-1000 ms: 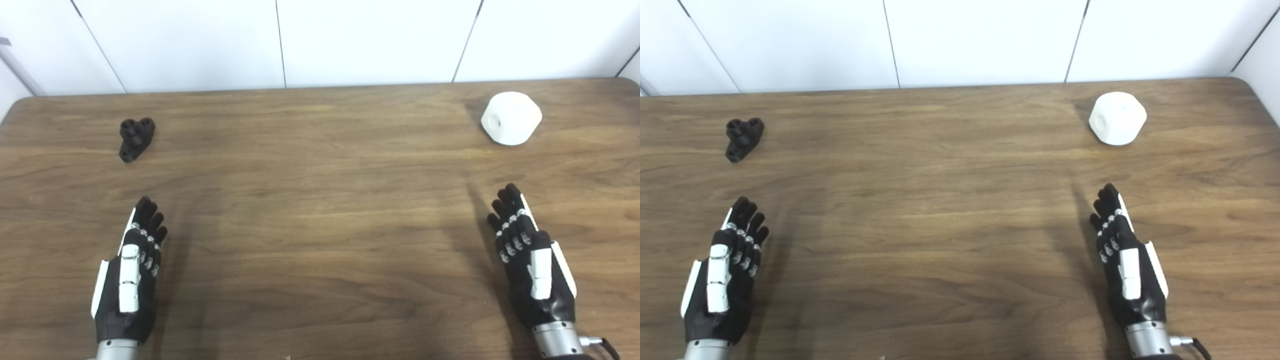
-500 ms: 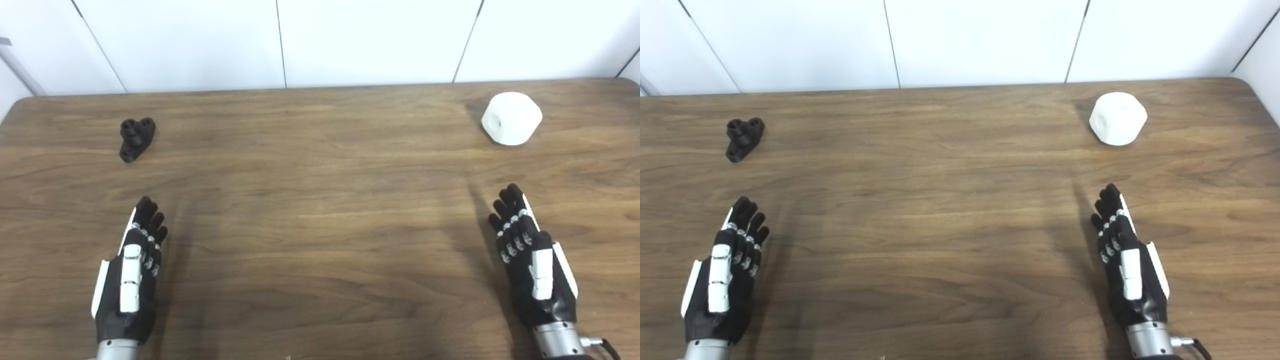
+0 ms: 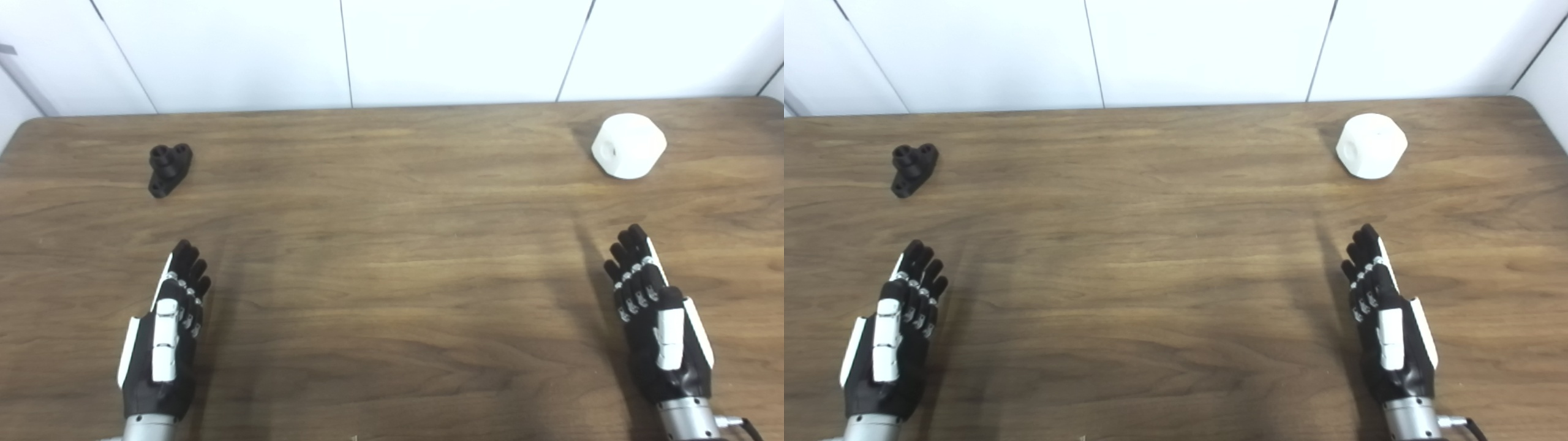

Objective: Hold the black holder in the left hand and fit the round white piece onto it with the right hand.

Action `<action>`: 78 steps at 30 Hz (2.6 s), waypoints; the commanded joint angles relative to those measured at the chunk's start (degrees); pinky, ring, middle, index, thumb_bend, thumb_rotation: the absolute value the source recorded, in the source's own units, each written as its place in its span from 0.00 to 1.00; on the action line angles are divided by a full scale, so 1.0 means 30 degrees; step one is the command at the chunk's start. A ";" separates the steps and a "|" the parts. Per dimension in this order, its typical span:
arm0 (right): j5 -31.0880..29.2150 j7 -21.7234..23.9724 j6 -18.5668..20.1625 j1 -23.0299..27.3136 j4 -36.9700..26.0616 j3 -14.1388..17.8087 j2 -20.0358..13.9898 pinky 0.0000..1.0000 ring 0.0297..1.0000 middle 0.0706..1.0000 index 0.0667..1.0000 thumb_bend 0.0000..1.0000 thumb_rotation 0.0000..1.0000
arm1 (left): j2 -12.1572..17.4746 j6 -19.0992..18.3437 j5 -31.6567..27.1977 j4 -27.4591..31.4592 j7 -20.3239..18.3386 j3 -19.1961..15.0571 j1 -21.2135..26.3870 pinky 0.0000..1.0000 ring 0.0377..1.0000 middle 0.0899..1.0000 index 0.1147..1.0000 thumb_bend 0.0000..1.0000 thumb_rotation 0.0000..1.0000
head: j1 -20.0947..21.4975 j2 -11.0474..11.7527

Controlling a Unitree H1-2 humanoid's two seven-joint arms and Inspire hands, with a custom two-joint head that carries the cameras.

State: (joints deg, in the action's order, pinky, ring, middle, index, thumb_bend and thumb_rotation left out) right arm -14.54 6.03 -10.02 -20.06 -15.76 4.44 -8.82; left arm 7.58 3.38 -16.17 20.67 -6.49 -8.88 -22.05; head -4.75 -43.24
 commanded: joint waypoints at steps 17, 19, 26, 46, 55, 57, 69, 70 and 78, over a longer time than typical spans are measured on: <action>-0.0299 0.0832 -0.1464 -0.0201 0.1052 0.0169 -0.0102 1.00 1.00 1.00 1.00 0.65 0.97 | -0.0385 0.1113 -0.0050 0.0113 -0.0071 0.0184 -0.0265 1.00 1.00 1.00 1.00 0.50 0.92 | -0.0054 0.0764; -0.0204 0.0865 -0.1635 -0.0206 0.1141 0.0163 -0.0123 1.00 1.00 1.00 1.00 0.64 0.98 | -0.0403 0.1064 -0.0006 0.0127 -0.0037 0.0193 -0.0271 1.00 1.00 1.00 1.00 0.50 0.92 | -0.0054 0.0764; -0.0160 0.0831 -0.1668 -0.0243 0.1220 0.0165 -0.0118 1.00 1.00 1.00 1.00 0.63 0.98 | -0.0407 0.1150 0.0170 0.0066 -0.0031 0.0216 -0.0332 1.00 1.00 1.00 1.00 0.51 0.93 | -0.0147 0.1048; -0.0371 0.0988 -0.1944 -0.0330 0.1610 0.0167 -0.0183 1.00 1.00 1.00 1.00 0.63 0.98 | -0.0543 0.1413 0.0520 0.0015 0.0078 0.0462 -0.0600 1.00 1.00 1.00 1.00 0.47 0.93 | -0.0388 0.1756; -0.0174 0.1000 -0.2087 -0.0307 0.1825 0.0197 -0.0135 1.00 1.00 1.00 1.00 0.63 0.99 | -0.0585 0.1415 0.0673 -0.0021 0.0142 0.0502 -0.0617 1.00 1.00 1.00 1.00 0.45 0.94 | -0.0388 0.2089; -0.0208 0.1035 -0.2150 -0.0283 0.1890 0.0181 -0.0126 1.00 1.00 1.00 1.00 0.63 0.99 | -0.0582 0.1484 0.0672 -0.0109 0.0121 0.0507 -0.0611 1.00 1.00 1.00 1.00 0.46 0.94 | -0.0337 0.2269; -0.0119 0.0932 -0.1962 -0.0340 0.1707 0.0097 0.0040 1.00 1.00 1.00 1.00 0.62 0.99 | -0.0499 0.1704 0.0556 -0.0309 0.0088 0.0459 -0.0590 1.00 1.00 1.00 1.00 0.46 0.94 | -0.0101 0.2319; -0.0059 0.0931 -0.1988 -0.0341 0.1715 0.0090 0.0036 1.00 1.00 1.00 1.00 0.62 0.99 | -0.0474 0.1712 0.0544 -0.0302 0.0066 0.0462 -0.0596 1.00 1.00 1.00 1.00 0.46 0.95 | -0.0089 0.2306; 0.0011 0.0998 -0.2103 -0.0338 0.1750 0.0035 0.0032 1.00 1.00 1.00 1.00 0.61 1.00 | -0.0357 0.1672 0.0443 -0.0339 0.0041 0.0368 -0.0548 1.00 1.00 1.00 1.00 0.48 0.93 | 0.0105 0.2212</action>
State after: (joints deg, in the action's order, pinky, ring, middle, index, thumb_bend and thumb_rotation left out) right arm -14.99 9.05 -16.50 -20.08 -13.46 4.46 -9.04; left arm 7.06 6.36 -14.51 19.26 -6.46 -7.53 -23.48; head -4.39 -36.56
